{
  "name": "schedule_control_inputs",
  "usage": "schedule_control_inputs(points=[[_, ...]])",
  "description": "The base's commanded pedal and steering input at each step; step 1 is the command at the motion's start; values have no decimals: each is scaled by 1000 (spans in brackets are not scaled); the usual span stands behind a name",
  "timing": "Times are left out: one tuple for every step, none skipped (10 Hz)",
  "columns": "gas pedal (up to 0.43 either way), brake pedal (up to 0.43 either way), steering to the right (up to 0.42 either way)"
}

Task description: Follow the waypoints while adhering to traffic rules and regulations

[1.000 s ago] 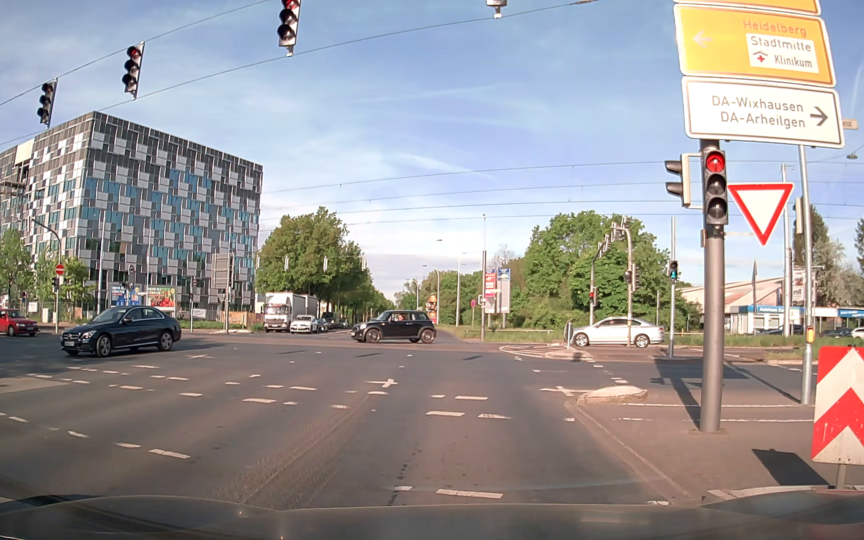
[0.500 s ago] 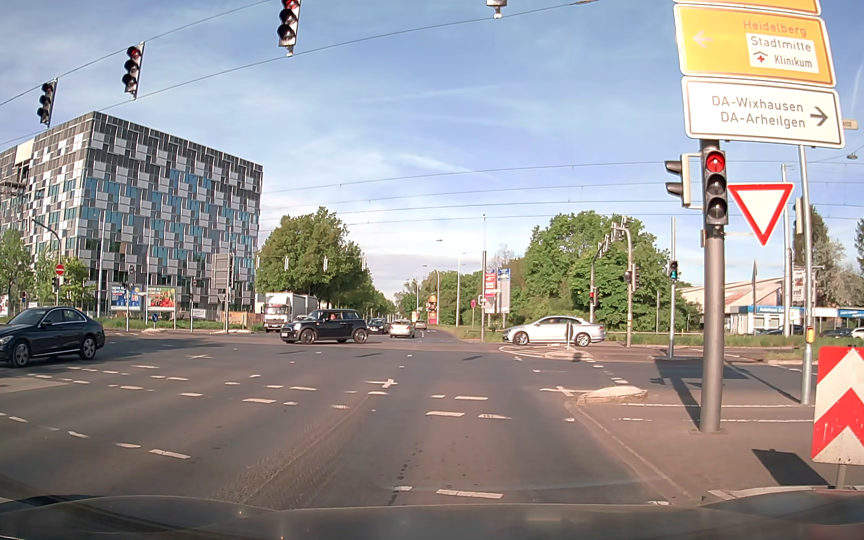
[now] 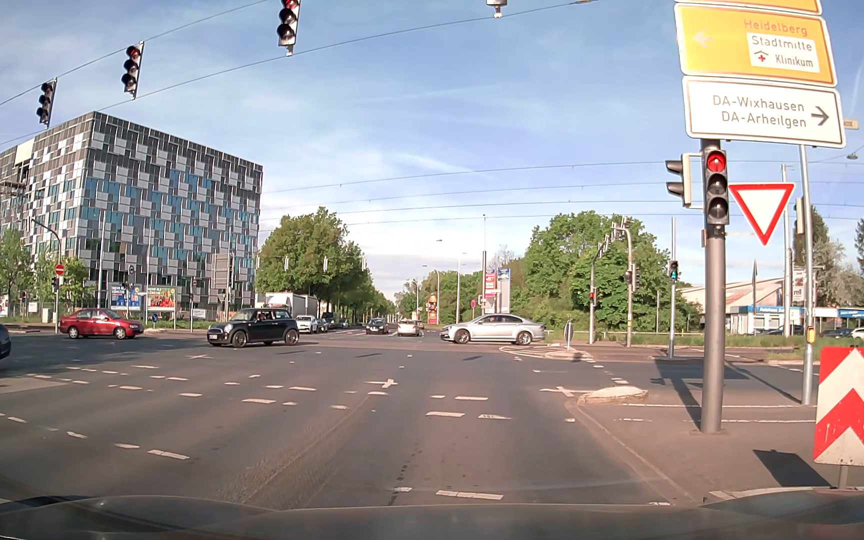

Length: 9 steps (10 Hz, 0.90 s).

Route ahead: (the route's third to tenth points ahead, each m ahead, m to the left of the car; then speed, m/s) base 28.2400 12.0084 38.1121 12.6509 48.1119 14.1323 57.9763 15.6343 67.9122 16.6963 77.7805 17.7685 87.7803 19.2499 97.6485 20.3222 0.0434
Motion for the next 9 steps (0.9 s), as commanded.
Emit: schedule_control_inputs(points=[[0, 61, -15], [0, 61, -15], [0, 61, -15], [0, 61, -15], [0, 61, -15], [0, 61, -15], [0, 61, -15], [0, 67, -15], [0, 67, -15]])
